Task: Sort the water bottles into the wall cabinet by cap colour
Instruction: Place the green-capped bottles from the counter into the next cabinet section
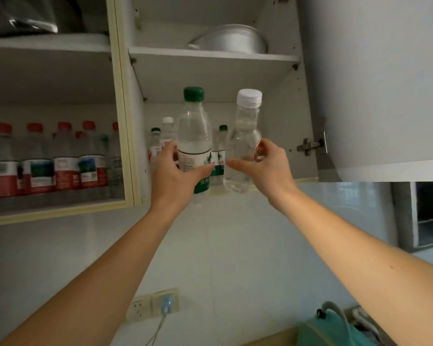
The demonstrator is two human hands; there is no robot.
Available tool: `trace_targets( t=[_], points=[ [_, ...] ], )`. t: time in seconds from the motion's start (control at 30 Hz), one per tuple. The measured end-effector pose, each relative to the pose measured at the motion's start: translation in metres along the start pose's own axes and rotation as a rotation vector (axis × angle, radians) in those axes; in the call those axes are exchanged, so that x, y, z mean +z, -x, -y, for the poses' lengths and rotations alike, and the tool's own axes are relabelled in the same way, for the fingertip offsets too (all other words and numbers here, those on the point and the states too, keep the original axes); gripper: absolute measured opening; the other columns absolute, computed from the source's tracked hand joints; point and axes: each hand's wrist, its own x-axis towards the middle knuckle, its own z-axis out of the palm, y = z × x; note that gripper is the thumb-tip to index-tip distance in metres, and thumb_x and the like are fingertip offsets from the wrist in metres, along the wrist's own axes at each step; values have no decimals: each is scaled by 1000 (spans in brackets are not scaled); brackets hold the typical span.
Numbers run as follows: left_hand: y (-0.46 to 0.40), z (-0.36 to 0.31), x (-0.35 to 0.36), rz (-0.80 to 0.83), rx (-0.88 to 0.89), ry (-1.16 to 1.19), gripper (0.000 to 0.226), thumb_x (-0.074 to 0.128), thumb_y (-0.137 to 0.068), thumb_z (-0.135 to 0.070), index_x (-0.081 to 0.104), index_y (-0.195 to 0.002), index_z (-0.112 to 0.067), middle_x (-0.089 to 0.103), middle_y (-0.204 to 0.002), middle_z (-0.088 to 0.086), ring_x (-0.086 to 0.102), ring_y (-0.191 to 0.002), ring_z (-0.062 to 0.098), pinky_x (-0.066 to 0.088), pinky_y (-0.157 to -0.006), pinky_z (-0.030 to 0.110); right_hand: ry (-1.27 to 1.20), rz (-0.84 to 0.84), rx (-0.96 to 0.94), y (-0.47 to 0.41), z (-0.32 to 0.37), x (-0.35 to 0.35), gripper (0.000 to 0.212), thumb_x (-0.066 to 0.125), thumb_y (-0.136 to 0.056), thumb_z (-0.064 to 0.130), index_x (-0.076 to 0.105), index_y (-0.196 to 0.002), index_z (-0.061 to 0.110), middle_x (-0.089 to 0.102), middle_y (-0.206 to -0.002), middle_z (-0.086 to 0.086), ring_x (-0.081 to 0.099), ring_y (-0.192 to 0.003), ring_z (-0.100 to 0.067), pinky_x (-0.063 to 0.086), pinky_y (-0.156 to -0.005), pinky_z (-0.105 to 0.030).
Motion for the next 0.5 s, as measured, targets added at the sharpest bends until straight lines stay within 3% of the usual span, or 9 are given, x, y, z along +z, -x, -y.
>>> trace_targets(
  t=[0.07,0.23,0.37,0.43,0.5],
  points=[
    [-12,5,8,0,-17,-1,54,88,-74,-29,53,-114,-32,56,-95,-26,54,-84,-12,42,-57,-2,7,32,32,-14,-8,1,65,93,-65,35,62,-109,-1,69,-108,-25,66,-101,-44,56,-83,-59],
    [-44,12,24,51,-42,-18,48,87,-76,-30,57,-113,-26,55,-96,-26,55,-84,-9,44,-55,3,19,93,81,-45,-22,-2,55,91,-68,35,68,-111,8,73,-104,-16,71,-91,-29,60,-82,-50],
    [-70,14,34,148,-152,-10,51,87,-75,-36,63,-119,-25,68,-104,-13,65,-92,3,55,-72,20,45,206,115,-74,-24,-2,47,90,-73,33,70,-109,9,73,-102,-16,71,-86,-26,62,-82,-48],
    [-80,19,38,170,-249,0,54,88,-74,-37,64,-120,-24,71,-107,-8,69,-94,12,60,-83,36,57,216,128,-84,-32,2,36,88,-76,33,71,-102,16,74,-90,-9,69,-73,-15,63,-67,-40],
    [-88,26,42,198,-329,13,55,89,-73,-36,64,-120,-24,73,-108,-4,71,-95,17,60,-87,43,85,190,135,-92,-46,6,33,86,-78,37,69,-100,19,67,-74,2,61,-54,-1,51,-47,-22]
  ],
)
